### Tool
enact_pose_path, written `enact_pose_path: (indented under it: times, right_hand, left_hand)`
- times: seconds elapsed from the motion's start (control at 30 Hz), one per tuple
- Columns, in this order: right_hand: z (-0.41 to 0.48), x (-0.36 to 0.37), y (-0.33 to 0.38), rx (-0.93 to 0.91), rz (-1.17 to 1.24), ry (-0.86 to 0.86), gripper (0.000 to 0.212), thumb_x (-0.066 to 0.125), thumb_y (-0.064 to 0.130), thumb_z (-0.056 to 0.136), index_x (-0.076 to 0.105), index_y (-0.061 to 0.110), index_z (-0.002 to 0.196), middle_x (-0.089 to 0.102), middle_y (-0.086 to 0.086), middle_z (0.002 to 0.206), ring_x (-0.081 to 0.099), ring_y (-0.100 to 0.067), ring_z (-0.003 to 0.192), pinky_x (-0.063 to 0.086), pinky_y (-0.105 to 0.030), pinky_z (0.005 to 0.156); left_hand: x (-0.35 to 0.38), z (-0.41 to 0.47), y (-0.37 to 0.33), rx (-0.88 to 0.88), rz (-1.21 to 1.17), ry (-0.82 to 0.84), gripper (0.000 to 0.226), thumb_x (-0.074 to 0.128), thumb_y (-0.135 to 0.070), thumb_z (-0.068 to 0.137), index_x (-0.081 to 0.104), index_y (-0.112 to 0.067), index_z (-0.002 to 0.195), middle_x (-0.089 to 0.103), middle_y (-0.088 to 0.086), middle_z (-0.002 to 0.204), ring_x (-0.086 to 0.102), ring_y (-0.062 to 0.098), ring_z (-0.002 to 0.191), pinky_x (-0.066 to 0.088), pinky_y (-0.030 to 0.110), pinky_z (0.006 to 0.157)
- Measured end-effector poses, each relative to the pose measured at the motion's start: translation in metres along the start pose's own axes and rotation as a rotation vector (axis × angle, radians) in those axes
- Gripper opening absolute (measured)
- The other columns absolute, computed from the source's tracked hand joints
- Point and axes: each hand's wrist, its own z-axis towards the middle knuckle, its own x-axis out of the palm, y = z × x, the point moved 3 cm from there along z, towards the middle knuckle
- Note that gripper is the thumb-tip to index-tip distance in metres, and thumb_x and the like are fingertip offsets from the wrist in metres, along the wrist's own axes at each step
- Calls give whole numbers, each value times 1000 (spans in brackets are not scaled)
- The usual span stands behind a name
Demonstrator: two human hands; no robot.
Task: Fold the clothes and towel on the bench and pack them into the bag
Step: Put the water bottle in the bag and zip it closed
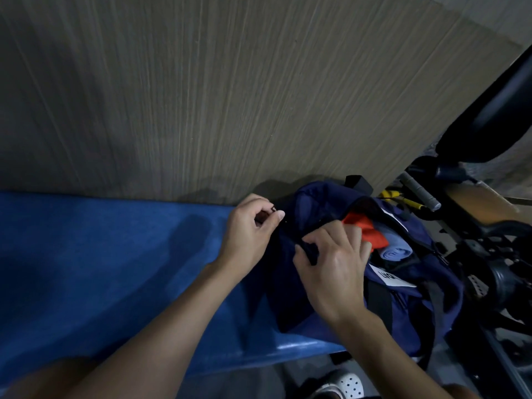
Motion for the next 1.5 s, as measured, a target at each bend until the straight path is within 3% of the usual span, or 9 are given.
enact_pose_path:
  times: [0.13,0.2,0.4,0.53,0.63,0.83,1.13,1.33,1.5]
  right_hand:
    - [29,7,10,-71,-268,87,40,61,53,76,66,14,84,61,-3,91,50,-30,93,28,-42,78]
    - [42,17,13,-72,-345,177,36,60,51,80,68,16,75,64,-2,80,51,-29,88,29,-42,76]
    - [42,26,-3,8,-111,27,22,58,38,81,68,21,72,63,4,73,53,-23,80,26,-37,75]
    - [37,23,-7,-16,-5,-75,15,64,33,81,68,20,74,61,7,74,53,-20,82,31,-38,78]
    - [33,21,-9,-15,59,-123,12,68,30,80,68,20,74,61,8,75,54,-18,82,32,-38,79]
    - [33,22,-10,-10,95,-138,12,70,30,79,68,19,73,61,10,74,54,-18,81,31,-37,82]
    - [30,22,-11,-4,134,-158,12,71,30,78,68,19,72,61,11,74,54,-17,81,28,-34,84]
    - [26,24,-11,-7,193,-176,16,66,34,80,66,20,72,60,13,75,53,-14,82,26,-33,85]
    - [24,25,-12,-30,212,-173,16,66,35,81,65,22,72,59,15,76,51,-11,84,25,-33,87]
  left_hand:
    - [-2,5,2,6,-17,62,11,74,-4,85,67,-4,77,62,-5,84,60,7,73,44,14,66]
    - [-3,9,4,9,-2,56,14,75,-5,85,65,-3,74,61,-4,82,58,7,71,43,15,65]
    - [8,38,9,65,6,104,19,70,-19,81,61,-5,71,58,-6,85,62,20,66,49,32,64]
    - [11,41,25,73,39,85,17,72,-11,84,62,-6,72,56,-9,84,58,15,70,48,29,66]
    - [12,47,42,63,62,101,18,69,-18,82,61,-6,71,56,-8,83,57,18,69,47,30,64]
    - [9,48,72,-4,133,110,21,76,-6,83,60,-8,70,58,-1,83,56,17,66,46,30,62]
    - [3,45,105,-119,240,126,18,78,-14,84,65,-14,72,59,-11,75,54,-1,63,38,15,59]
    - [-2,31,126,-233,293,123,17,79,-18,83,66,-15,73,61,-8,74,52,1,62,41,23,59]
    - [-5,25,129,-79,523,152,18,79,-26,82,64,-22,74,57,-14,81,54,18,81,44,38,73]
